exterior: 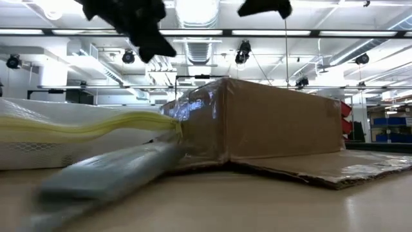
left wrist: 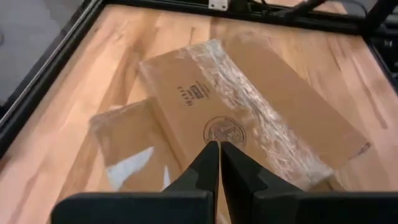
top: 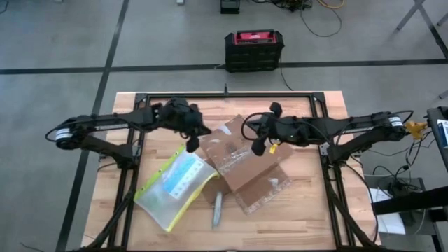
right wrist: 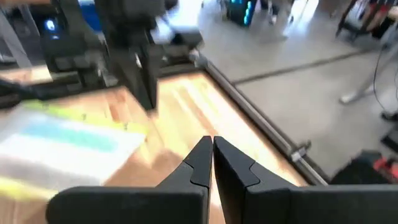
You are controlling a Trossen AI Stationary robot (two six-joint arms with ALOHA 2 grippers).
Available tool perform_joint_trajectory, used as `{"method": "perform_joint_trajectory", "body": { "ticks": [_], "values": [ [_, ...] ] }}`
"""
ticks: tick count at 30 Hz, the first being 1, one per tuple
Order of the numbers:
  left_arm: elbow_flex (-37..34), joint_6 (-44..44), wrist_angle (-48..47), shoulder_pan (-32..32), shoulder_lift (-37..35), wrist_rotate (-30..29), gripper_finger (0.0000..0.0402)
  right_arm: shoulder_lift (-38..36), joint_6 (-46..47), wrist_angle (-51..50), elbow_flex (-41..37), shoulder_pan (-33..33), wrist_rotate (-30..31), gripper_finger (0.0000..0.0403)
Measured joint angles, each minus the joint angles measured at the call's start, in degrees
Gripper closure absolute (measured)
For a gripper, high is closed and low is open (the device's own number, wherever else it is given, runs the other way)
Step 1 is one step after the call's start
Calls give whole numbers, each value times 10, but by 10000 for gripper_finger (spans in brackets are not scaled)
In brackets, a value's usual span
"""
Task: Unpack boxes
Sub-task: Break down the brown box using the gray cutter
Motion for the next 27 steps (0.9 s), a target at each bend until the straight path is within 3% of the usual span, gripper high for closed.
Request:
{"method": "perform_joint_trajectory", "body": {
  "ticks": [4, 9, 12, 21, 27],
  "values": [
    [-52, -36, 3, 0, -61, -27, 401, -14, 10, -42, -1, 8, -11, 403],
    [-124, -65, 61, -31, -119, -23, 401, -8, -67, -39, -7, 21, -203, 403],
    [-140, -87, 84, -86, -133, -16, 401, 9, -76, -40, -15, 48, -233, 403],
    [-81, -213, 34, -350, -92, -189, 401, 81, -67, 56, -26, 173, -211, 403],
    [-35, -322, 30, -529, -26, -272, 401, 134, 3, 158, -41, 288, -84, 403]
  ]
}}
